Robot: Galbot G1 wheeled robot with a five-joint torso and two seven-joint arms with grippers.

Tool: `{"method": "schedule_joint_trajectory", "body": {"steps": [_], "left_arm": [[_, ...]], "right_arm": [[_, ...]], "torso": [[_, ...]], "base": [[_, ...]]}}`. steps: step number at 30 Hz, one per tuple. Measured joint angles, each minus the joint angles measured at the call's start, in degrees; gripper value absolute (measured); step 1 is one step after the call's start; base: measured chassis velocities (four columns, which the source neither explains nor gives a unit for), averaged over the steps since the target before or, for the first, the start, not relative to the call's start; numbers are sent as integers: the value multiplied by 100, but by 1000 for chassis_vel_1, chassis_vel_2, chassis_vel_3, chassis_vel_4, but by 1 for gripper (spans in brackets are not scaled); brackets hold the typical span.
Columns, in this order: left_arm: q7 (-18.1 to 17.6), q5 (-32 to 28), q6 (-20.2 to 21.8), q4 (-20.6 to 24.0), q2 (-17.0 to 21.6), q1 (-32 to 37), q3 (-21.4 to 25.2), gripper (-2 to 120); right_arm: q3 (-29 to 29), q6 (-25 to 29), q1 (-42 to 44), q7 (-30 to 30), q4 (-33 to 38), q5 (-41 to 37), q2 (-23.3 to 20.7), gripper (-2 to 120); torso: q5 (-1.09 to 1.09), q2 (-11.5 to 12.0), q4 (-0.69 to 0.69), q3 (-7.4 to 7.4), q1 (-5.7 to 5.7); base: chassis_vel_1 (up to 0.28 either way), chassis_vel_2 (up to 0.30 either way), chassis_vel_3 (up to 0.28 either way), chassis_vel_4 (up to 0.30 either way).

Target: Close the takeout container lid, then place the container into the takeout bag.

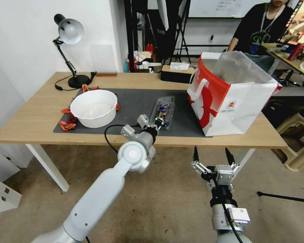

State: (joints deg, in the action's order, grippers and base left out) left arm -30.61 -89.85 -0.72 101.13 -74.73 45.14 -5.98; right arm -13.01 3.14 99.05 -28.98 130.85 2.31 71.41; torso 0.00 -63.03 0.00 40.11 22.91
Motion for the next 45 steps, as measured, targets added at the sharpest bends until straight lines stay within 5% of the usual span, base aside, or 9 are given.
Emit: {"method": "schedule_joint_trajectory", "body": {"steps": [15, 29, 32, 36, 45], "left_arm": [[-40, 168, 20, -86, 13, 2, -53, 0], [-29, 276, 18, -197, 38, -147, -217, 0], [-23, 327, 6, -200, 67, -156, -229, 0], [-22, 343, 4, -200, 93, -156, -234, 0], [-21, 374, -1, -195, 113, -145, -233, 0]], "right_arm": [[-41, -176, -207, -3, 56, -338, -59, 100], [-388, -1543, -1391, -196, 355, -3379, -791, 100], [-292, -1955, -2324, -435, 45, -5198, -1036, 100], [-94, -2143, -3313, -668, -525, -6365, -1063, 100], [399, -2177, -4405, -847, -1444, -7077, -883, 100]], "torso": [[0, 0, -1, 0, 0], [1, 1, -1, 0, 1], [0, 1, 0, 0, 2], [0, 2, 1, 1, 2], [-1, 2, 0, 1, 2]], "base": [[0, 0, 0, 0], [0, 0, 0, 0], [0, 0, 0, 0], [0, 0, 0, 0], [0, 0, 0, 0]]}}
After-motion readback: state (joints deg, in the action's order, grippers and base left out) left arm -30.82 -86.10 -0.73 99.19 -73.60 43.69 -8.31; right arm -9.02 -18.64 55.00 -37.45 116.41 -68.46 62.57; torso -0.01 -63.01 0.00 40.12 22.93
